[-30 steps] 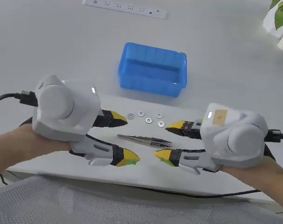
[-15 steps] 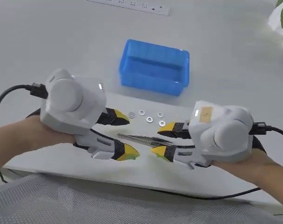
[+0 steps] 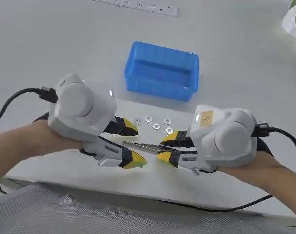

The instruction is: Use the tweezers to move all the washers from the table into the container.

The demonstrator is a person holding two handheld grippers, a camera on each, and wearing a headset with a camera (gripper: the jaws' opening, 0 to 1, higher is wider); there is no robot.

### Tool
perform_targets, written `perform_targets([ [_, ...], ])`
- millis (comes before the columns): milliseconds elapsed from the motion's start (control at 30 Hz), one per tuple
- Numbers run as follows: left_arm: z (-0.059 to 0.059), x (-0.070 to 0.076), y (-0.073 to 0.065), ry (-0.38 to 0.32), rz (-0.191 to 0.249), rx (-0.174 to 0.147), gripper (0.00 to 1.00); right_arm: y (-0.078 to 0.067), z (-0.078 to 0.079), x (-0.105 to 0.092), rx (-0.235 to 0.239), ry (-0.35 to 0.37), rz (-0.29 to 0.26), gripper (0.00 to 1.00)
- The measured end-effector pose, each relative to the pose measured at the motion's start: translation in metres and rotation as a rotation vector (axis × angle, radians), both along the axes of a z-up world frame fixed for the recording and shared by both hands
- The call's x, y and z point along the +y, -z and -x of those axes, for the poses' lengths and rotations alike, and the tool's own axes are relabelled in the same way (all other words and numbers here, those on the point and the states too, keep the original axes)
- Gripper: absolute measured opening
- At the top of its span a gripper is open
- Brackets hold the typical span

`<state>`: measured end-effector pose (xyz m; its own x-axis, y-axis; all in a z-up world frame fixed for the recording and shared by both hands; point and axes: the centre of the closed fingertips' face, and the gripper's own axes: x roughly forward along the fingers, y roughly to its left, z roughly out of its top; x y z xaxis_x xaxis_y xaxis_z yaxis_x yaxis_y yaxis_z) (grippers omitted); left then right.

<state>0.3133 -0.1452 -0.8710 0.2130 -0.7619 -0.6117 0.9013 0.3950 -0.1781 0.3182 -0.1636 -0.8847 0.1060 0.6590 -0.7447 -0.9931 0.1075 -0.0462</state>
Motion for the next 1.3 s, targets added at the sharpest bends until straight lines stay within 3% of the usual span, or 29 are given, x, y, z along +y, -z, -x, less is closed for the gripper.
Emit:
perform_targets([
  [333, -0.003, -0.001, 0.004, 0.007, -0.003, 0.002, 0.41, 0.004, 0.000, 0.000, -0.003, -0.028, 0.021, 0.12],
  [567, -0.005, -0.003, 0.005, 0.029, -0.013, 0.000, 0.29, 0.004, 0.000, 0.000, 0.000, -0.034, 0.020, 0.11],
  [967, -0.013, 0.008, 0.009, 0.022, -0.053, -0.003, 0.20, 0.005, -0.002, 0.000, -0.004, -0.045, 0.015, 0.08],
  [1133, -0.016, 0.012, 0.010, 0.005, -0.065, -0.002, 0.21, 0.004, -0.003, -0.001, 0.003, -0.030, -0.009, 0.07],
  [1300, -0.022, 0.020, 0.003, -0.053, -0.025, 0.010, 0.21, 0.000, -0.003, -0.002, 0.040, 0.044, -0.107, 0.07],
])
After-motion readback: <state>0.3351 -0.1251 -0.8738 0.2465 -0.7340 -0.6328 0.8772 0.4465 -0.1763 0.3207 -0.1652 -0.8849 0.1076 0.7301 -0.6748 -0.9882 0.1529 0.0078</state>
